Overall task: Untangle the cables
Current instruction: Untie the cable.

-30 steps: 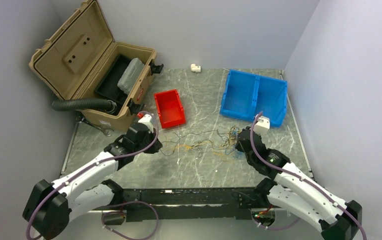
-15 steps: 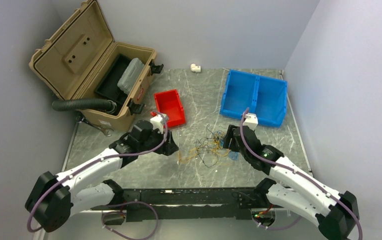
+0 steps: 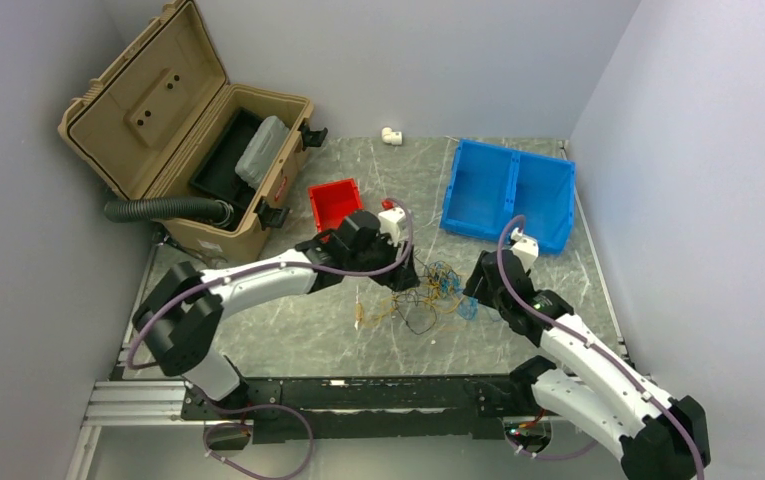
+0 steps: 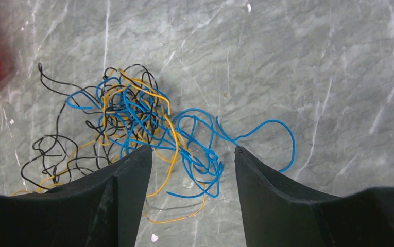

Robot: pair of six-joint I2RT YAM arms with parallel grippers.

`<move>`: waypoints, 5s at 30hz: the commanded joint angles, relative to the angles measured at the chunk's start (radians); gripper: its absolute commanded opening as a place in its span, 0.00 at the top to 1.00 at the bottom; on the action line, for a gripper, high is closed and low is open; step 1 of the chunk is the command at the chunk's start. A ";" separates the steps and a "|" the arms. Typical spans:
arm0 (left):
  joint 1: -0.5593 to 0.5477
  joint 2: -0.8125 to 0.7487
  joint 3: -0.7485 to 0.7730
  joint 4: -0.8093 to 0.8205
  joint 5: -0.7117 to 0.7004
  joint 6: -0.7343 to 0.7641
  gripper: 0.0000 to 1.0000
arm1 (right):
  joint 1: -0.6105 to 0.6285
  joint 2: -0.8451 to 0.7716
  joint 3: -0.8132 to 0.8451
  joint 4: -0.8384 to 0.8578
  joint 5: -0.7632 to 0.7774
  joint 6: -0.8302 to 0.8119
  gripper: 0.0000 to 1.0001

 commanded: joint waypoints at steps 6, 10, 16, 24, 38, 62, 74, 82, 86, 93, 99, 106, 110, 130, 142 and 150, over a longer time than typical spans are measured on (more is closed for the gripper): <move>-0.031 0.166 0.157 0.056 0.064 -0.057 0.33 | -0.056 0.106 -0.047 0.176 -0.173 -0.019 0.39; -0.030 0.197 0.143 0.087 0.056 -0.100 0.33 | -0.055 0.197 -0.060 0.257 -0.217 -0.038 0.40; -0.014 0.111 0.034 0.118 -0.002 -0.130 0.32 | 0.030 0.378 -0.033 0.444 -0.365 -0.014 0.38; 0.019 0.047 -0.056 0.126 -0.008 -0.132 0.33 | 0.174 0.322 0.022 0.461 -0.311 0.023 0.40; 0.001 0.163 0.036 0.046 0.009 -0.108 0.39 | 0.140 0.213 -0.005 0.333 -0.220 -0.054 0.44; -0.018 0.328 0.110 0.002 -0.063 -0.142 1.00 | 0.095 0.528 0.006 0.525 -0.253 -0.033 1.00; 0.012 0.058 -0.015 -0.163 -0.170 -0.088 1.00 | 0.029 0.236 -0.002 0.131 0.132 0.094 1.00; 0.093 -0.085 -0.192 -0.179 -0.197 -0.106 1.00 | -0.053 0.017 -0.004 0.010 0.196 0.074 1.00; 0.100 -0.152 -0.248 -0.159 -0.192 -0.099 1.00 | -0.059 -0.039 -0.002 0.047 0.095 -0.021 1.00; 0.100 -0.215 -0.277 -0.107 -0.122 -0.071 1.00 | -0.057 -0.056 -0.014 0.178 -0.182 -0.169 0.79; 0.100 -0.245 -0.287 -0.060 -0.048 -0.028 1.00 | -0.057 -0.008 -0.003 0.237 -0.348 -0.253 0.31; 0.097 -0.221 -0.241 -0.116 -0.021 -0.008 1.00 | -0.048 0.146 0.032 0.338 -0.590 -0.301 0.28; 0.096 -0.225 -0.251 -0.110 -0.020 -0.005 1.00 | -0.013 0.249 0.062 0.396 -0.614 -0.327 0.28; 0.096 -0.221 -0.245 -0.136 -0.065 -0.007 1.00 | 0.310 0.775 0.307 0.285 -0.121 -0.291 0.25; 0.100 -0.264 -0.247 -0.253 -0.246 -0.048 1.00 | 0.310 0.933 0.400 0.015 0.161 -0.077 0.35; 0.158 -0.420 -0.333 -0.350 -0.439 -0.159 1.00 | 0.184 0.759 0.262 0.006 0.161 0.047 0.45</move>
